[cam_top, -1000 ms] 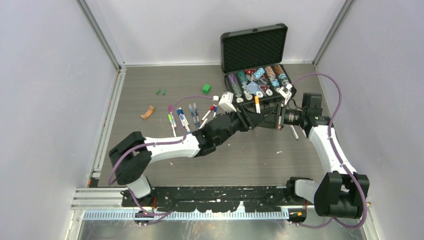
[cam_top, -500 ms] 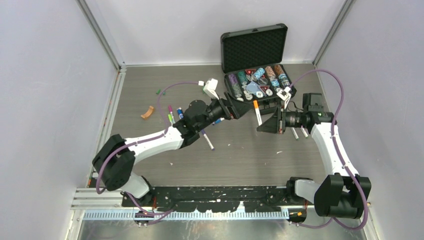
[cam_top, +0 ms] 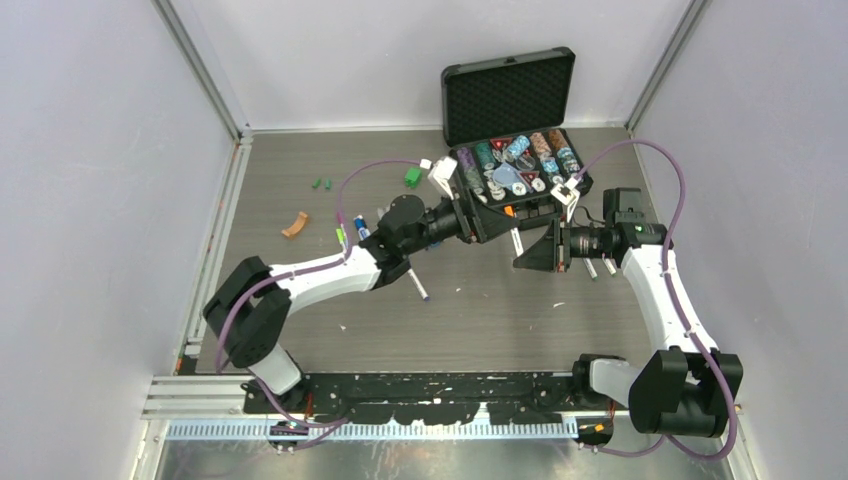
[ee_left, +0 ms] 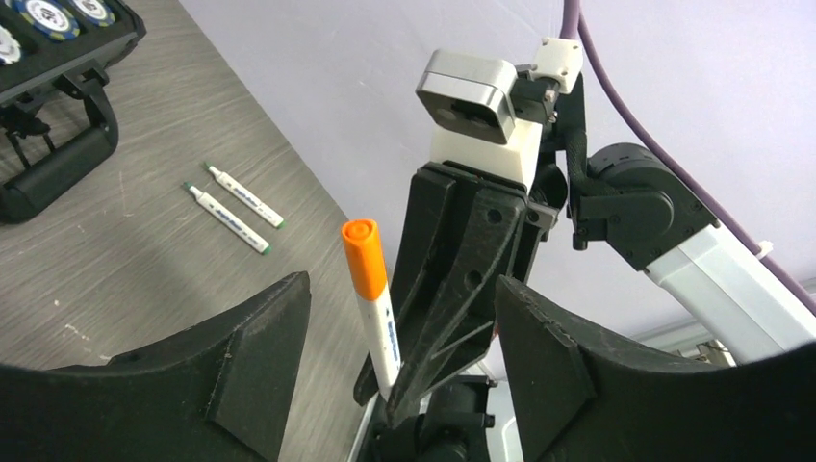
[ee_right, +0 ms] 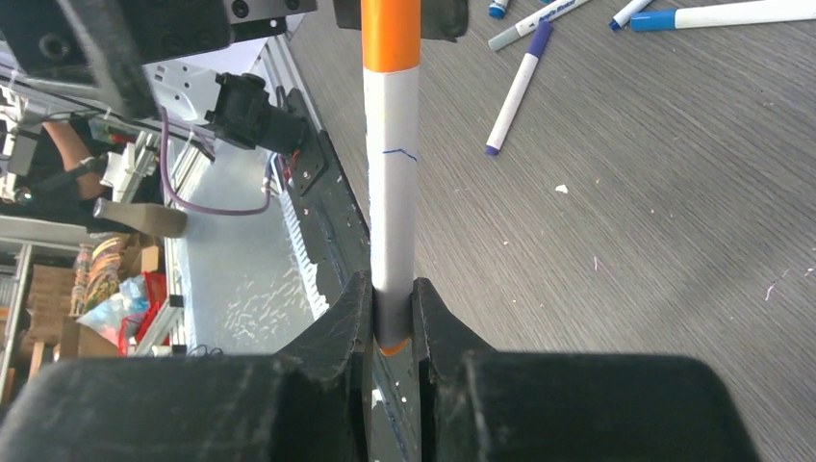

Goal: Open the pen caps
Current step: Open the pen cap from the pen.

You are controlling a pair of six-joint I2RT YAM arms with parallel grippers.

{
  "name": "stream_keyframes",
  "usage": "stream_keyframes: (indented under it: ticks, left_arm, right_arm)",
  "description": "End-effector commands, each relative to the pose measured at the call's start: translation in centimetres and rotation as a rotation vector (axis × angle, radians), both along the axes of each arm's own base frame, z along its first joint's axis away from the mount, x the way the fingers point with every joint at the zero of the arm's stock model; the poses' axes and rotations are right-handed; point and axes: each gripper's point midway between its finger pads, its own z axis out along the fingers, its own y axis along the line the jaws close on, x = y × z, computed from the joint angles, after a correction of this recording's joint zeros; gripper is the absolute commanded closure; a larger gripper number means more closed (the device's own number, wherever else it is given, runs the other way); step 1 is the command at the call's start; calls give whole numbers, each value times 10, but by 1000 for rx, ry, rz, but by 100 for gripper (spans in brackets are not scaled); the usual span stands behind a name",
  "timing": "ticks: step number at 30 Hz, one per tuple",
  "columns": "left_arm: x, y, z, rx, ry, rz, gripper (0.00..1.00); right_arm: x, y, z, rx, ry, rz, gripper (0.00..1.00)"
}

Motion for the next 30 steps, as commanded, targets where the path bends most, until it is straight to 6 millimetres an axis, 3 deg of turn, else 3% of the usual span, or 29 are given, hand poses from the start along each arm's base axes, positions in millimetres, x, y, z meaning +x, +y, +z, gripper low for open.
stream_keyframes:
  ticks: [1,23,25,26,28,30]
  left_arm:
    - [2,-11,33,-110,-35,-36,32]
    - [6,-20,34,-162,-19,-53,99]
    - [6,-19,36,-168,-23,-52,100]
    - [7,-19,36,-169,-23,-51,100]
    - [5,-18,39,-180,-32,-56,100]
    - [4,-18,38,-186,-28,-58,100]
  right_arm:
    - [3,2,14,-2,-71,21,100]
    - [5,1,11,-11,-57,20,100]
    - [4,1,10,-12,-53,19,100]
    - [4,1,10,-11,-52,20,96]
    - [3,2,10,-1,-39,21,72]
    - [4,3,13,13,-33,20,54]
